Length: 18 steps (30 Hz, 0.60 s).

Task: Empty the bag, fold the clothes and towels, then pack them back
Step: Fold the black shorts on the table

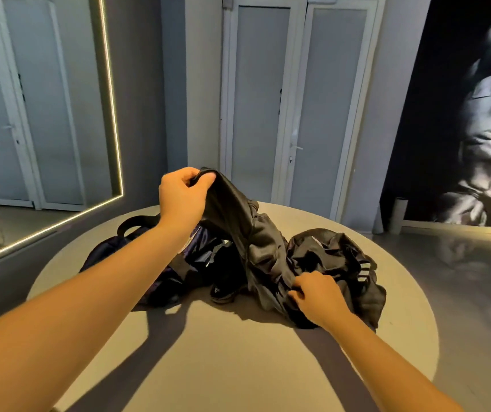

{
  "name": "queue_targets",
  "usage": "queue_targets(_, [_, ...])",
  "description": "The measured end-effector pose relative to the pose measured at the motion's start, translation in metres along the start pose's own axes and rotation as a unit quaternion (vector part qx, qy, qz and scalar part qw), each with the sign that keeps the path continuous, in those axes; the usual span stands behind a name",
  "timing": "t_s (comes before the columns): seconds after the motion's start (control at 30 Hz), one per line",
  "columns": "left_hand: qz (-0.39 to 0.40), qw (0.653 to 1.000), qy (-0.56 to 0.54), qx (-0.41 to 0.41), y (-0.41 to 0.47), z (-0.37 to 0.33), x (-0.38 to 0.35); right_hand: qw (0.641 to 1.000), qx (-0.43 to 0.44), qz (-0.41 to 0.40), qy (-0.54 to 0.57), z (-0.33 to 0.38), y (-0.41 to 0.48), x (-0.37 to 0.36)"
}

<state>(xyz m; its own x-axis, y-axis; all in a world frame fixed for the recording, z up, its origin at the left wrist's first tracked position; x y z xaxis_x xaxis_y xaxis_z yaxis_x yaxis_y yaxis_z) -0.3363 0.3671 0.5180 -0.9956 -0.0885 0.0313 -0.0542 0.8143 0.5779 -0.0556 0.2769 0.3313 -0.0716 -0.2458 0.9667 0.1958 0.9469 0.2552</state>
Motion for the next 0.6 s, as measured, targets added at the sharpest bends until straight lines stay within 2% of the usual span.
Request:
queue_targets(0.1, [-0.056, 0.998, -0.009, 0.016, 0.014, 0.0, 0.022, 0.996, -0.039, 0.079, -0.03, -0.032, -0.008, -0.01])
queue_targets(0.13, [-0.068, 0.997, -0.01, 0.023, 0.017, 0.002, 0.027, 0.995, -0.064, 0.078, -0.013, -0.041, -0.008, -0.01])
queue_targets(0.17, [-0.07, 0.997, -0.009, 0.031, 0.019, 0.004, 0.029, 0.994, -0.091, 0.055, 0.02, -0.045, -0.007, -0.003])
queue_targets(0.23, [-0.059, 0.997, -0.009, 0.042, 0.019, 0.008, 0.027, 0.98, -0.109, -0.062, 0.157, -0.032, -0.006, 0.029])
queue_targets(0.27, [-0.052, 0.998, -0.01, 0.043, 0.018, 0.009, 0.024, 0.957, -0.086, -0.117, 0.251, -0.017, -0.007, 0.046])
queue_targets(0.3, [-0.047, 0.998, -0.012, 0.043, 0.017, 0.01, 0.021, 0.929, -0.051, -0.129, 0.342, 0.003, -0.009, 0.062])
queue_targets(0.33, [-0.043, 0.998, -0.013, 0.043, 0.016, 0.009, 0.019, 0.914, -0.007, -0.097, 0.394, 0.027, -0.011, 0.072])
queue_targets(0.4, [-0.042, 0.998, -0.017, 0.044, 0.016, 0.005, 0.016, 0.944, 0.05, -0.024, 0.326, 0.066, -0.014, 0.07])
queue_targets(0.47, [-0.044, 0.998, -0.022, 0.044, 0.018, 0.0, 0.017, 0.961, 0.034, 0.002, 0.274, 0.069, -0.011, 0.054])
queue_targets(0.53, [-0.042, 0.998, -0.02, 0.046, 0.024, -0.003, 0.021, 0.933, 0.005, 0.021, 0.36, 0.055, -0.003, 0.055])
queue_targets(0.6, [-0.03, 0.997, -0.009, 0.065, 0.031, -0.001, 0.029, 0.881, -0.022, 0.056, 0.469, 0.044, 0.005, 0.08])
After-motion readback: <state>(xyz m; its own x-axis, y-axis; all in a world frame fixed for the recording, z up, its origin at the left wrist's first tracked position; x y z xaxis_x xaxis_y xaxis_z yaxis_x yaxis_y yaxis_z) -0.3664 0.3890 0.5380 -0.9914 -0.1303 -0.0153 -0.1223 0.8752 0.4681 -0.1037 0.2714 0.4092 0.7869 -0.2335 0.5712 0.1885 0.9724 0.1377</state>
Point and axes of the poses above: each hand's wrist, its own y-axis towards the middle knuckle, its own x-axis out of the back of the hand, z = x × y, the point moved 7 cm from there along y, towards the middle knuckle
